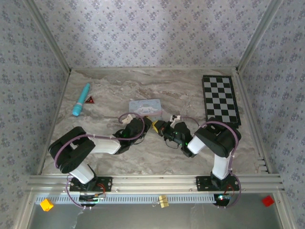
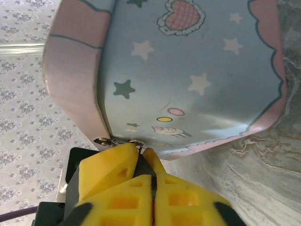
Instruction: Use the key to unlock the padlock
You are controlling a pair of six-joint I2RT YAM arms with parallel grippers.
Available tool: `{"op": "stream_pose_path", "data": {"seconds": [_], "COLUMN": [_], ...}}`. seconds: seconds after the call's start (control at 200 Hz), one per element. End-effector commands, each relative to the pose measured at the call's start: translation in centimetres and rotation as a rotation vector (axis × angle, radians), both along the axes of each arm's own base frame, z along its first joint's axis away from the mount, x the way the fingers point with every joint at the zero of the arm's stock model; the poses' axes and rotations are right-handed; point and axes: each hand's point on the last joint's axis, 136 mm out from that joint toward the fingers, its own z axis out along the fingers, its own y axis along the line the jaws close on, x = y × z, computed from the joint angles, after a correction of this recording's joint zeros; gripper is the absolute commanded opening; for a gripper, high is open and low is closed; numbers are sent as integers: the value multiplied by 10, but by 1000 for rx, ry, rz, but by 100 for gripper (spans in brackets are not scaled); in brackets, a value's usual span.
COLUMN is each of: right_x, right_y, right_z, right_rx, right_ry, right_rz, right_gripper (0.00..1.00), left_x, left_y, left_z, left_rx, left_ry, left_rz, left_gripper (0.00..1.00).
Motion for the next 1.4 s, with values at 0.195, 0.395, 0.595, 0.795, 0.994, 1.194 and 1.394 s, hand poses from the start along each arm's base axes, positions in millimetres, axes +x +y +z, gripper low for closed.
{"op": "stream_pose_path", "data": {"seconds": [0.195, 0.395, 0.595, 0.795, 0.994, 1.194, 1.394], "right_x": [-26, -43, -51, -59, -70, -78, -91], "right_y": [-26, -39, -38, -38, -55, -64, -47], "right_z": [-13, -36, -30, -10, 27, 52, 50], "right_rx": [-112, -252, -355, -508, -897, -1074, -1254], "right_ry": [-79, -88, -147, -290, -632, -966, -1216], "right_rz": [97, 191, 264, 327, 341, 264, 326], "right_gripper": [67, 76, 75, 70, 70, 73, 72], "left_x": [-34, -25, -22, -18, -20, -21, -24], "left_y": [-34, -17, -5, 2, 6, 4, 3], "left_z": [40, 32, 20, 9, 0, -3, -4], "left_rx": [0, 76, 113, 111, 139, 148, 154], "left_ry": [5, 44, 76, 110, 150, 181, 197], "left_rz": [-335, -333, -319, -313, -322, -335, -344], "left_gripper": [0, 0, 0, 0, 0, 0, 0]}}
